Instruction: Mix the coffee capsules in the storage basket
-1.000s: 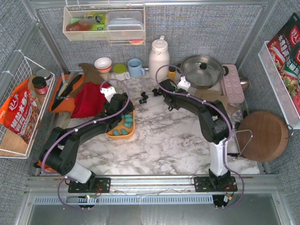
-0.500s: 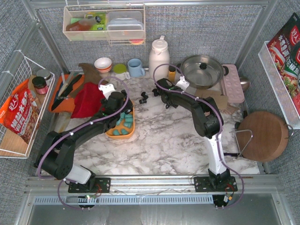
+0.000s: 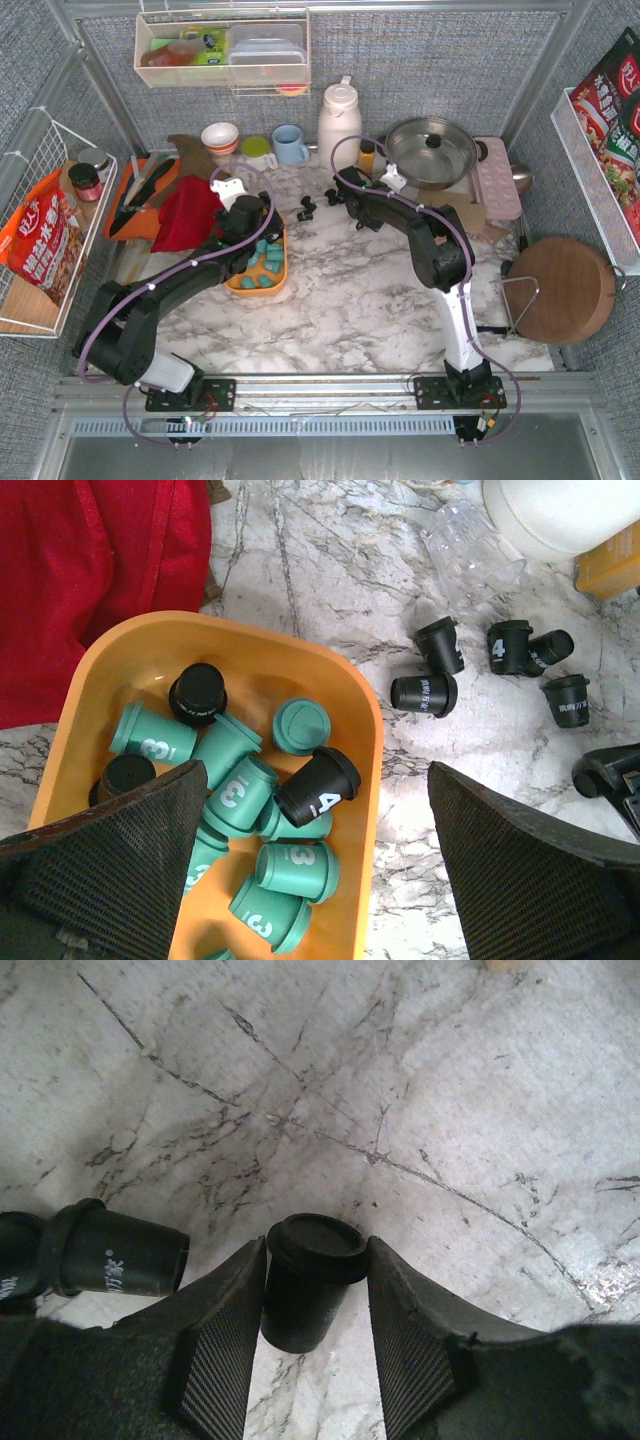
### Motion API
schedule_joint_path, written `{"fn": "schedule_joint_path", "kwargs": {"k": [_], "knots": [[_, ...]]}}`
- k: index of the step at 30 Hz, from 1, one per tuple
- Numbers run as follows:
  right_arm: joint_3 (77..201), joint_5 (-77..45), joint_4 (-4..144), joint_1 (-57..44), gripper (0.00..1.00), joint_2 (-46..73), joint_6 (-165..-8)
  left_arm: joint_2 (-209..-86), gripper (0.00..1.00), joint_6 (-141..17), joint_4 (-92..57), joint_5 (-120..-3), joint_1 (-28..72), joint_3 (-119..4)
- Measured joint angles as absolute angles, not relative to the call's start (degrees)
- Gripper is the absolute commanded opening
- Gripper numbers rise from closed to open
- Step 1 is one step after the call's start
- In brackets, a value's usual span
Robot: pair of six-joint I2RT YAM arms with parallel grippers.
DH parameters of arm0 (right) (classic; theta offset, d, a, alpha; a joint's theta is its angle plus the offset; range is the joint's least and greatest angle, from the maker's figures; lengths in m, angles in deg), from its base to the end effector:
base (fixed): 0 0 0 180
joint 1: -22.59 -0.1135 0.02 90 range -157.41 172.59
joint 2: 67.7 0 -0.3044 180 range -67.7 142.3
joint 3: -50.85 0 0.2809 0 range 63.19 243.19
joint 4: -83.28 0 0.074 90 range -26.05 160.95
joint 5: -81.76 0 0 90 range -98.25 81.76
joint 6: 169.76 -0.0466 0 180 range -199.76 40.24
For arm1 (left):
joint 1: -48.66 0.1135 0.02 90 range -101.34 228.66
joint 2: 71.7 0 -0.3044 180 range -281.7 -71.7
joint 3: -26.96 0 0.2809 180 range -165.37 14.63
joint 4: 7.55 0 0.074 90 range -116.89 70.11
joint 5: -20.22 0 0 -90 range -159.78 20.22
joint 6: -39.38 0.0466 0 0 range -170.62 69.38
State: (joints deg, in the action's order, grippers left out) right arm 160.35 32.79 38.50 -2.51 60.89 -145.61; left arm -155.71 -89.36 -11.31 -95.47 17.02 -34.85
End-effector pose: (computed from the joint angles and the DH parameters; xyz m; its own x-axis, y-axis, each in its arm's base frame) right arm 0.4869 0.1943 0.1616 -0.3857 0.5794 -0.7180 0.7181 0.6772 0.1607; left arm 0.3108 -0.1678 0.2593 -0.3789 -0.4289 -0.8200 -0.1233 0.9016 -0.4146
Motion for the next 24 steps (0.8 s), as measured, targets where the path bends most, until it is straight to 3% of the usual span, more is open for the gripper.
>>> {"fn": "schedule_joint_path", "kwargs": {"k": [13, 24], "knots": [[149.86, 25.97, 44.68, -2.40, 0.31, 52.33, -136.62, -154.01, 0.94, -87.83, -8.82, -92.63, 17.04, -32.99], [136.24, 11.33, 58.48, -2.25, 0.31, 32.39, -117.52, -151.43, 0.87, -77.97, 11.18, -70.05, 16.93, -24.31]]}}
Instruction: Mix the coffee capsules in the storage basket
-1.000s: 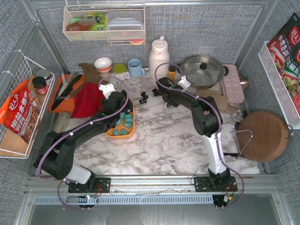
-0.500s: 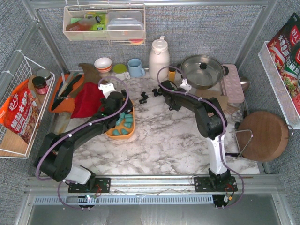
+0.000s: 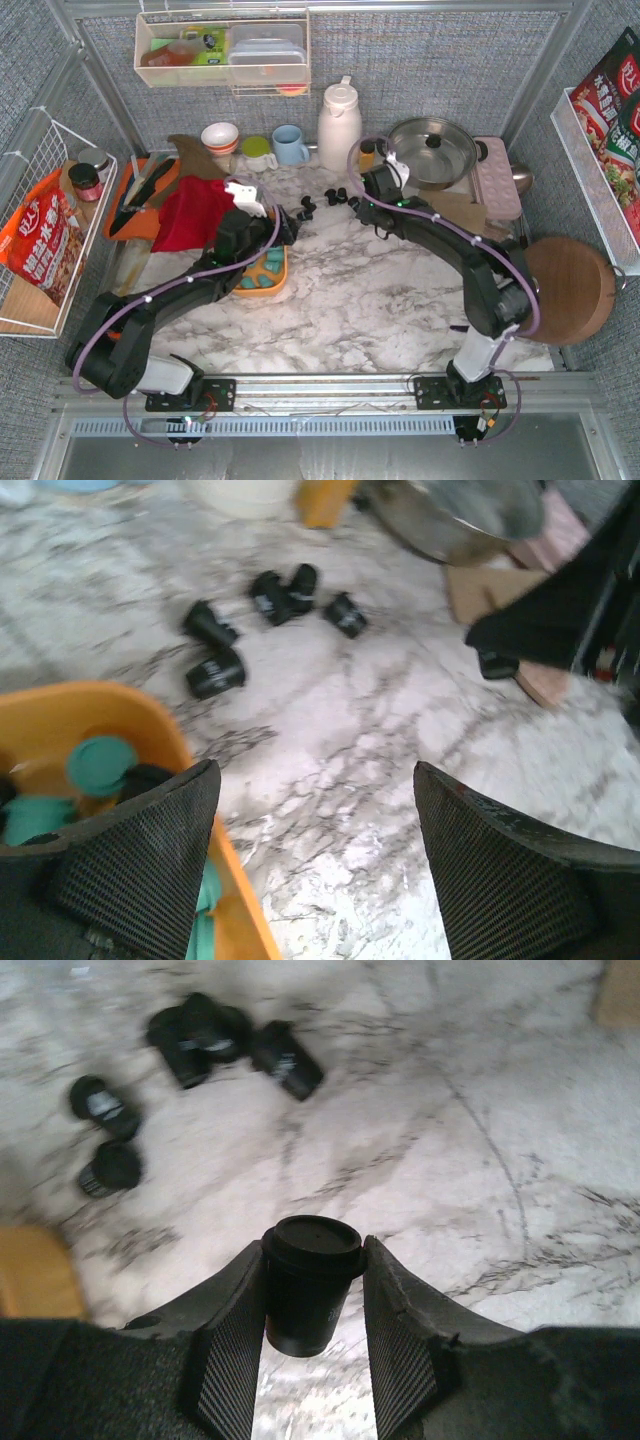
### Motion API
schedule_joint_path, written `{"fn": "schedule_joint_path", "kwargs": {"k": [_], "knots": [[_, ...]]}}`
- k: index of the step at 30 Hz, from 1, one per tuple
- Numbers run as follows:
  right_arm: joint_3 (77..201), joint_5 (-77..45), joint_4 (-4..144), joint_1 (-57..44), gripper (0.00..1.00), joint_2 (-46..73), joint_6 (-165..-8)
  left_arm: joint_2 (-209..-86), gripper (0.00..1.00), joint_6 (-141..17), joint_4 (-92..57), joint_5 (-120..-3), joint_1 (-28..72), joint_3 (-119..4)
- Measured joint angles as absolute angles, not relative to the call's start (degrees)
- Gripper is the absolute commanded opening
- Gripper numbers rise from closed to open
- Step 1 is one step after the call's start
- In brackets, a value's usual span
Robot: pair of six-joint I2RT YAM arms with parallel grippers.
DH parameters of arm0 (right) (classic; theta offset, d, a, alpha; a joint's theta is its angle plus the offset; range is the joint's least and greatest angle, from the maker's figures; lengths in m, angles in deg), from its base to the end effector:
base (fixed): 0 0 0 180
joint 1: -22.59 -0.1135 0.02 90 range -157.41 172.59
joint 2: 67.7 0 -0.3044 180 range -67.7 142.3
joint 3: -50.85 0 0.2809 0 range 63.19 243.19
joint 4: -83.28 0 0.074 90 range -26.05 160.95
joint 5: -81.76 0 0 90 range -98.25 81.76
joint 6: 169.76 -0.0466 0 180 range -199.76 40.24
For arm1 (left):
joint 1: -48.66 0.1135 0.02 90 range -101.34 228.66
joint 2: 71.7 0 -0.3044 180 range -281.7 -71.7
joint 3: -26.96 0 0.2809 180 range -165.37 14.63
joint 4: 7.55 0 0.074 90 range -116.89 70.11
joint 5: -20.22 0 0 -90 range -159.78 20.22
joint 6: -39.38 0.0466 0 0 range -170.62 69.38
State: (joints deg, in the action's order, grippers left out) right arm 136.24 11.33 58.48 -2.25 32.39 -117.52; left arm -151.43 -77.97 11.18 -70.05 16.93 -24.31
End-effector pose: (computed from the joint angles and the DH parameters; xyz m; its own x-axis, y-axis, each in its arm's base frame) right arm 0.4022 0.1690 0.2669 -0.5551 0.3788 -0.7405 0.2260 0.9255 0.3041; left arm 0.2821 -0.1742 0.2588 -0.3675 -0.3129 -0.8758 0.3976 0.7985 -0.4521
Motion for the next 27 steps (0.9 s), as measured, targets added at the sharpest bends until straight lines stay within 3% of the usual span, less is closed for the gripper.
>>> {"fn": "schedule_joint_path", "kwargs": {"k": [12, 19, 27], "knots": [[124.18, -13.85, 68.46, -5.29, 0.31, 12.90, -109.96, -152.94, 0.92, -53.71, 38.33, -41.92, 12.87, -12.88], [116.77, -21.11, 74.24, -9.88, 0.31, 7.63, -109.91, -153.07, 0.93, -41.45, 41.56, -41.81, 6.36, -9.49], [112.57, -24.19, 77.73, -13.39, 0.31, 6.16, -110.51, -152.87, 0.94, -37.89, 44.45, -44.90, 5.15, -8.68]]}}
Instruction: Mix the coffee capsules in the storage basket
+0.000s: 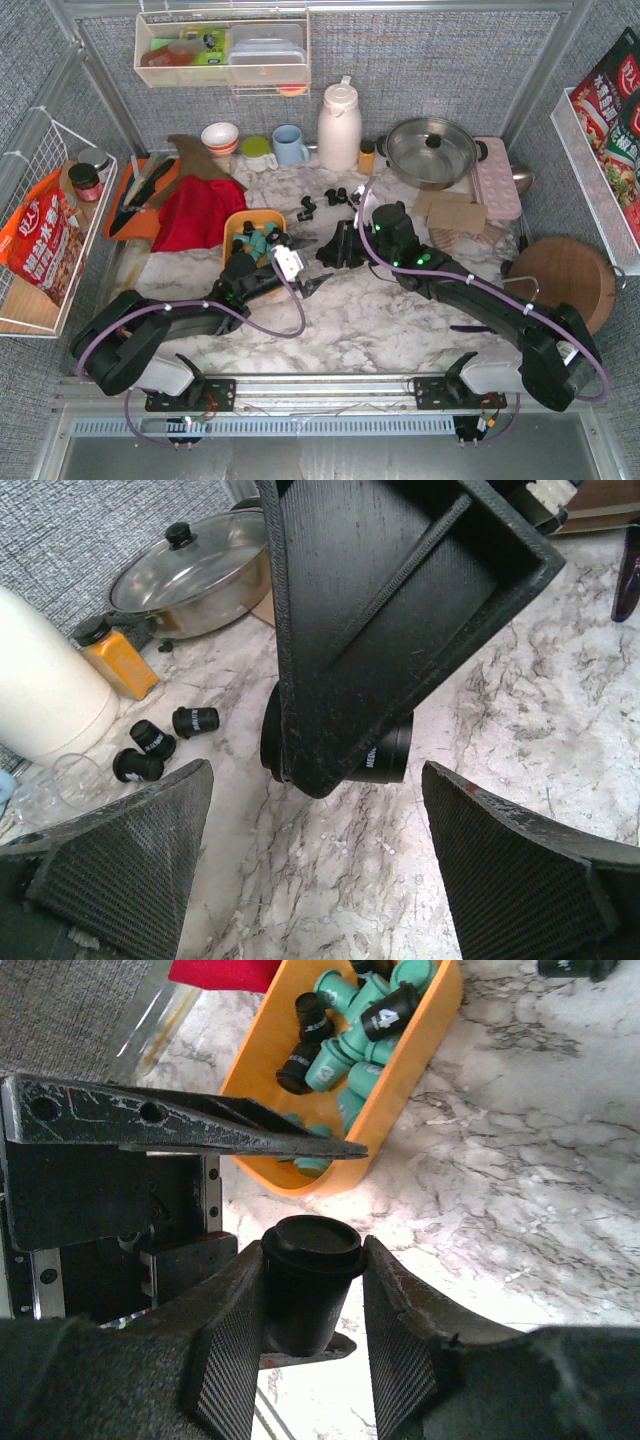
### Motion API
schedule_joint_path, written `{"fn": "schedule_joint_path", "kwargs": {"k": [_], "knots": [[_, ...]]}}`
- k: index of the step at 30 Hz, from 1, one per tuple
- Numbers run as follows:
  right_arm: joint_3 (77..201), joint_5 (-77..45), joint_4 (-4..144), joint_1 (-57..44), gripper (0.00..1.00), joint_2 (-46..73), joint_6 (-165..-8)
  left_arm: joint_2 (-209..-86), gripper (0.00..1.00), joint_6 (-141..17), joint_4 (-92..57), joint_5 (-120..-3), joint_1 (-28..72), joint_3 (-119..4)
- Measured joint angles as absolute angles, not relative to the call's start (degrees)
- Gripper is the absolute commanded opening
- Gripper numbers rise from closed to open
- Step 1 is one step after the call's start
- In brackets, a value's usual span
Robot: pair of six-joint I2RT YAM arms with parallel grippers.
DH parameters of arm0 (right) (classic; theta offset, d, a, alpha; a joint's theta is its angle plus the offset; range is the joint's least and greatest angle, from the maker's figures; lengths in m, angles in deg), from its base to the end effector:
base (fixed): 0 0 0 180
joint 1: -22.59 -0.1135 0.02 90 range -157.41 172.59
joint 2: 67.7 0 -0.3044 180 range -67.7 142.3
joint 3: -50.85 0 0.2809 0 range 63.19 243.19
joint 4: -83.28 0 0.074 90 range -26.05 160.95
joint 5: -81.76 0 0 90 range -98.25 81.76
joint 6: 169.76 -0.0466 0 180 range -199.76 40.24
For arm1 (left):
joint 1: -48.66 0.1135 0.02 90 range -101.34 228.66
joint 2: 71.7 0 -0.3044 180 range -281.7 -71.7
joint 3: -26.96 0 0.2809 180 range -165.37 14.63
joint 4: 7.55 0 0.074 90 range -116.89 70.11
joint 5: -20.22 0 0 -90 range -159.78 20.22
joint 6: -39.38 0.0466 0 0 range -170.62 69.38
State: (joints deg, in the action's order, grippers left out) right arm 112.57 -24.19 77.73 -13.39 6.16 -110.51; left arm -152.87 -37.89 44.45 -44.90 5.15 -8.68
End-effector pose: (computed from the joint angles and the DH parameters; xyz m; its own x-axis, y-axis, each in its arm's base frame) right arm 0.2540 0.2002 0.3107 -0.6085 0.1658 -0.7761 -0.5418 0.6278 0.5589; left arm 0.1936 -0.2108 0.2269 0.2842 0.0059 -0.9588 0.8870 0.3781 0.2652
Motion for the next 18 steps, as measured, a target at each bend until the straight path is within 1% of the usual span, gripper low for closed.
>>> {"fn": "schedule_joint_path", "kwargs": {"k": [6, 10, 16, 18], "knots": [[112.29, -25.02, 78.91, -13.92, 0.31, 6.67, -110.79, -151.65, 0.93, -36.95, 46.09, -45.75, 4.26, -7.74], [112.29, -25.37, 78.89, -14.55, 0.31, 7.19, -111.20, -150.82, 0.90, -36.16, 47.42, -45.79, 3.73, -7.20], [112.55, -26.05, 79.26, -15.19, 0.32, 7.28, -111.62, -150.25, 0.79, -35.83, 47.73, -45.92, 3.32, -7.09], [112.75, -26.35, 79.28, -15.25, 0.32, 7.28, -111.69, -150.25, 0.70, -35.62, 47.71, -46.29, 3.16, -7.09]]}}
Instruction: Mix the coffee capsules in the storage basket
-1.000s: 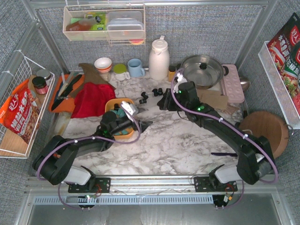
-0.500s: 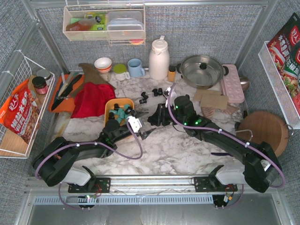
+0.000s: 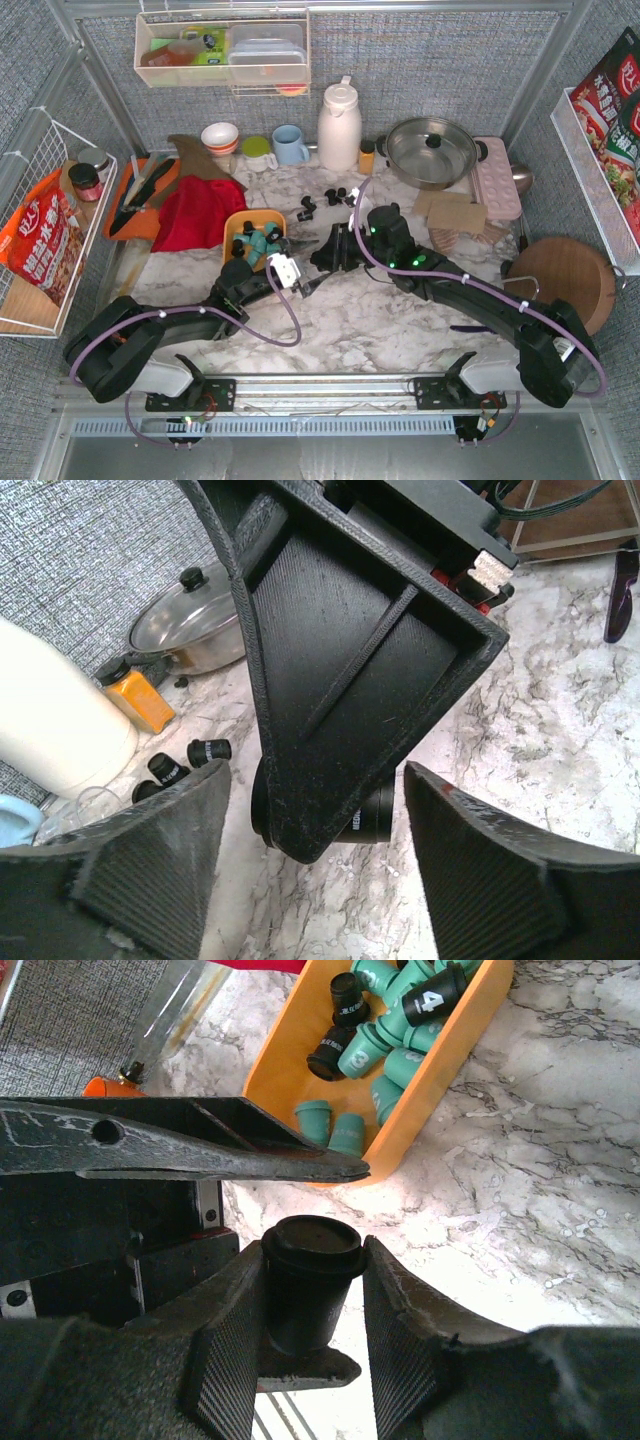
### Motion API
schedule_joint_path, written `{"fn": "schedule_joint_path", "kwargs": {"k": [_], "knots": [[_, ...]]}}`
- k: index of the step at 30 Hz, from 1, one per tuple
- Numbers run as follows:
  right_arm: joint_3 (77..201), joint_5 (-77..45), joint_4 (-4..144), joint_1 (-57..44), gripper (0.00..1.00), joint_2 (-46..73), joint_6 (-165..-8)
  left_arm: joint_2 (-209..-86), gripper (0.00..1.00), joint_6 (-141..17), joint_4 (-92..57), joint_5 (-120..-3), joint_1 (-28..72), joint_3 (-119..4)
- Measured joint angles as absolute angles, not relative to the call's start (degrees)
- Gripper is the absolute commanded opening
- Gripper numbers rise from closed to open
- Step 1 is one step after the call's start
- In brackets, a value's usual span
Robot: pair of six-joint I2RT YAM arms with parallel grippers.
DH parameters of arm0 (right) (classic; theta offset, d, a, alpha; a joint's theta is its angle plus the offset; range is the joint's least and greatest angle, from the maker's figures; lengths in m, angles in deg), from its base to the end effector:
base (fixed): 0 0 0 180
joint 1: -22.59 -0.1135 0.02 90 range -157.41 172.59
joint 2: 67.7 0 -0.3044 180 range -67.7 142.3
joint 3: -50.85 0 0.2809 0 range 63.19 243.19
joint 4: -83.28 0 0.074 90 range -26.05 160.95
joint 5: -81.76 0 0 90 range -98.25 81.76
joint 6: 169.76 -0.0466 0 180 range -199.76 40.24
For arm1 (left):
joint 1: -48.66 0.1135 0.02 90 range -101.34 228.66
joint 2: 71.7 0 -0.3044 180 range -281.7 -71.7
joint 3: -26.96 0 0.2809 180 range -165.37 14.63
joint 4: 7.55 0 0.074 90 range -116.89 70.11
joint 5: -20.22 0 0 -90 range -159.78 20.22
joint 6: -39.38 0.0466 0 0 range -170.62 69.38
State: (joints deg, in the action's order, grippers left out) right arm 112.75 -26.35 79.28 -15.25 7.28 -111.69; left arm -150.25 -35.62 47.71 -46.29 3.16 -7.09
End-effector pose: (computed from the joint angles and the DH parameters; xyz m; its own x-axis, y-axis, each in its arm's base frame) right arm 0.2500 0.2125 0.3092 -0.6293 0.1477 -0.7630 -0.5713 0.5776 0.5830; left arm 0.1792 -0.2089 0.2368 0.3667 -0.0345 -0.9297 0.8631 0.3856 0.3261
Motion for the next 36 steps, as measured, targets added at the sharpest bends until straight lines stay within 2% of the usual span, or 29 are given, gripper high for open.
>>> {"fn": "schedule_joint_path", "kwargs": {"k": [3, 5, 7, 12, 19, 23, 28, 33, 36], "knots": [[112.84, -26.62, 79.33, -15.34, 0.36, 7.17, -112.04, -150.14, 0.57, -34.98, 47.66, -46.71, 2.97, -7.09], [112.84, -26.62, 79.55, -15.34, 0.43, 7.04, -111.82, -150.12, 0.48, -34.44, 47.64, -46.32, 2.77, -7.11], [112.84, -26.62, 79.57, -15.34, 0.51, 6.86, -111.05, -149.96, 0.43, -34.30, 47.58, -46.47, 2.71, -7.11], [113.16, -25.87, 77.45, -15.30, 0.70, 5.79, -108.58, -149.59, 0.36, -33.12, 47.44, -48.59, 2.79, -7.11], [114.85, -21.57, 72.20, -14.40, 0.74, 1.16, -102.11, -149.35, 0.30, -33.28, 47.42, -52.63, 2.73, -7.22], [115.76, -14.49, 69.40, -14.01, 0.73, -0.70, -97.06, -149.66, 0.32, -37.19, 47.51, -60.96, 2.79, -7.50], [115.98, -2.03, 68.31, -12.45, 0.72, 0.70, -89.48, -150.82, 0.39, -46.13, 45.74, -77.70, 4.74, -9.23], [117.08, 3.70, 70.28, -6.44, 0.68, 9.03, -86.99, -152.89, 0.46, -63.92, 33.50, -89.72, 11.21, -13.67], [120.64, 2.72, 72.16, -2.53, 0.65, 16.98, -87.14, -154.71, 0.57, -73.49, 25.50, -93.26, 14.09, -16.42]]}}
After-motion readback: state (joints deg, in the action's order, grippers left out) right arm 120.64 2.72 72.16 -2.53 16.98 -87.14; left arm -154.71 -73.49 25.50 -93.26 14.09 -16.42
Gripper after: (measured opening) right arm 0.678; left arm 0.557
